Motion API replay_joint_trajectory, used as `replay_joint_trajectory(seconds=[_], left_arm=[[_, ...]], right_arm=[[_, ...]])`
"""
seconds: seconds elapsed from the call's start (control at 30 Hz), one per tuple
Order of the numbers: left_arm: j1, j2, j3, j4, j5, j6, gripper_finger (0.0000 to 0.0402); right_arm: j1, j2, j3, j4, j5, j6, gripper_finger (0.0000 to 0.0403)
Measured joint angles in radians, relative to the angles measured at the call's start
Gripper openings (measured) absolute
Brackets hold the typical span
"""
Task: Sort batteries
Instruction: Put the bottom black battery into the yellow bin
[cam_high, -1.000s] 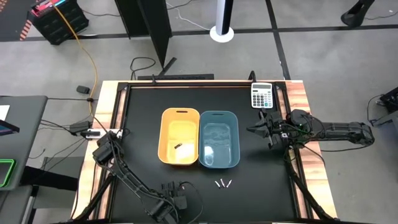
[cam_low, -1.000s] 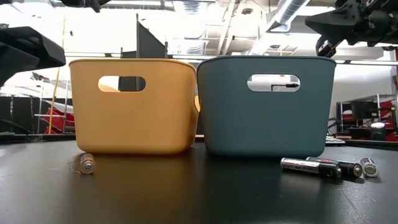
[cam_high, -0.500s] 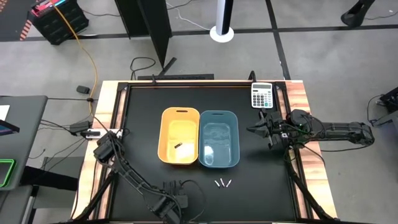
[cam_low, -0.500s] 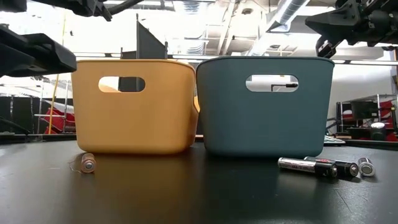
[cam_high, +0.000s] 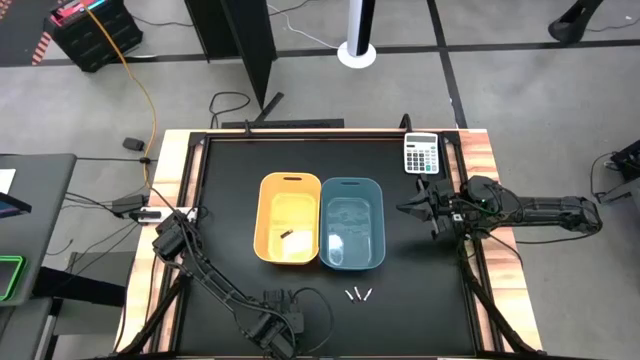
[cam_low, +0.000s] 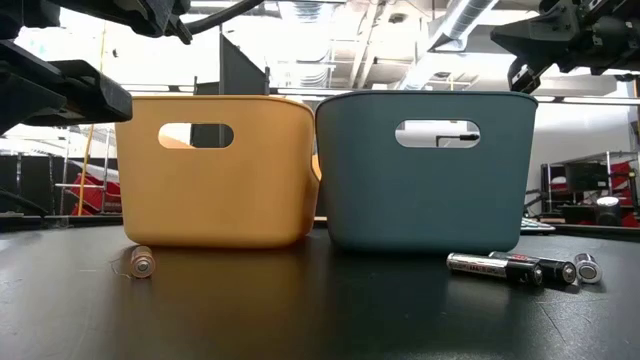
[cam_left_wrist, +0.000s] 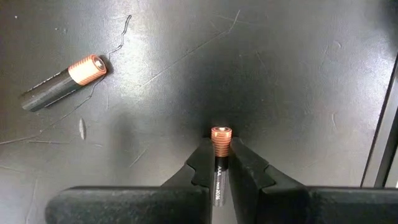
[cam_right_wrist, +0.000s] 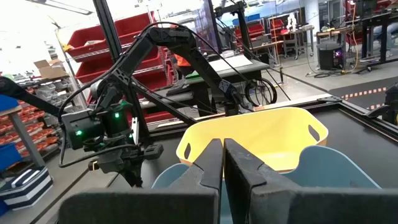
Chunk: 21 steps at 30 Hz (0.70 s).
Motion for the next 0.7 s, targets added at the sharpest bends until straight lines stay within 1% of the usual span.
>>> replay_joint_trajectory(seconds=[0.3,0.57,0.7], left_arm=[[0.001,0.002,0.017,-0.045,-0.014,0.008,0.0023],[0.006,-0.008,0.017,-0.045,-0.018,0.008,0.0022],[0.006,-0.029,0.014,-0.062,-0.055,0.005,0.0021]], right_arm=[[0.0,0.0,0.0,-0.001,0.0,0.0,0.0033],[0.0,0.0,0.0,-0.001,0.0,0.0,0.0033],[0.0,0.0,0.0,-0.001,0.0,0.0,0.0033]])
